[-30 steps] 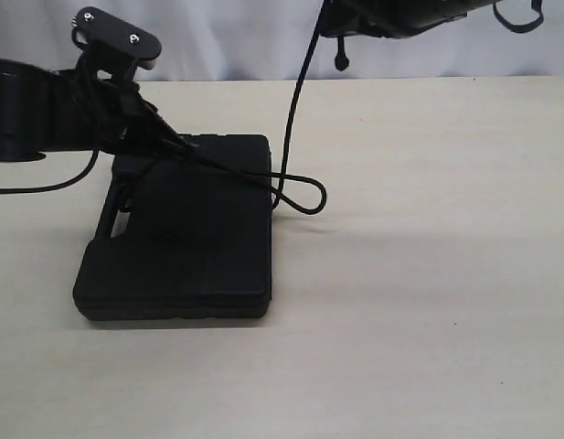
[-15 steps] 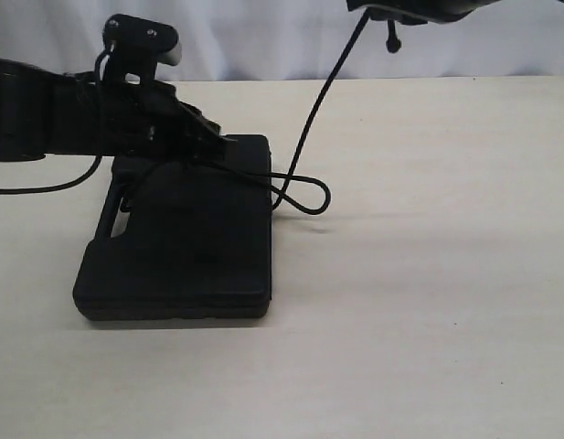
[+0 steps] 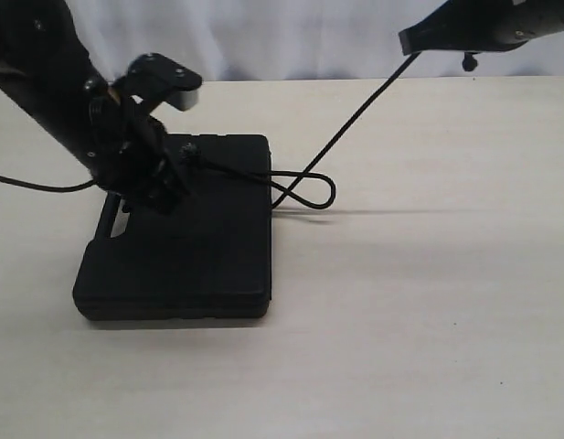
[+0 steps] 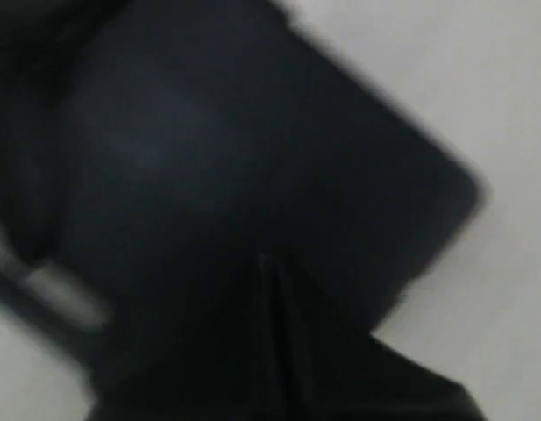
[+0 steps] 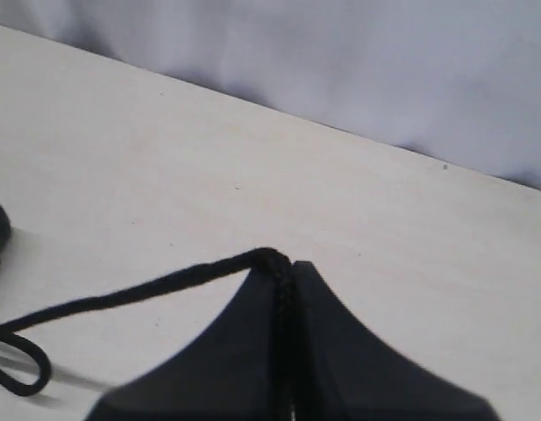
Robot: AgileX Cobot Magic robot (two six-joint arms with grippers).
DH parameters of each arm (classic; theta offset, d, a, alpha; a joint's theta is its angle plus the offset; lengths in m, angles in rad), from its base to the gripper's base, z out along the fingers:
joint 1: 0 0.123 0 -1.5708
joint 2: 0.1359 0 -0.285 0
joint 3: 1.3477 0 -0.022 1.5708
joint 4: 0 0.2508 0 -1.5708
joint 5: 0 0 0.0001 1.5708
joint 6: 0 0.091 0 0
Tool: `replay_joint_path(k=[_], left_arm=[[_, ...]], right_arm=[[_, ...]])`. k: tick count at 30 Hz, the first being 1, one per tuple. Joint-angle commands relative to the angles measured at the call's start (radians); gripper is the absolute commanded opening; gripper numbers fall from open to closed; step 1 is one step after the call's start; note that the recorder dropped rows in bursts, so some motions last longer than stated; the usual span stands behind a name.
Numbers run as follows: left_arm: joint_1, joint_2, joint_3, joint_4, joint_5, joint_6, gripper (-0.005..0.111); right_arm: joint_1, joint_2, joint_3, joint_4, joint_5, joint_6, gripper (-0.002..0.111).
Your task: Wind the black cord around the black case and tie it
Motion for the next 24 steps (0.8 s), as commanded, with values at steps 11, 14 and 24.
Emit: replay_joint_path(k=[11, 14, 24], left_arm=[[0.130, 0.056, 0.067, 0.501, -0.067, -0.777, 0.000], [0.127, 0.083, 0.067, 0.509, -0.128, -0.779, 0.000], [0.127, 0.167, 0.067, 0.514, -0.206, -0.777, 0.014]], right_arm=[[-0.005, -0.007, 0.004, -0.042, 0.086, 0.055, 0.004], [-0.005, -0.007, 0.004, -0.019, 0.090, 0.055, 0.004], [-0.005, -0.007, 0.004, -0.019, 0.094, 0.055, 0.004]])
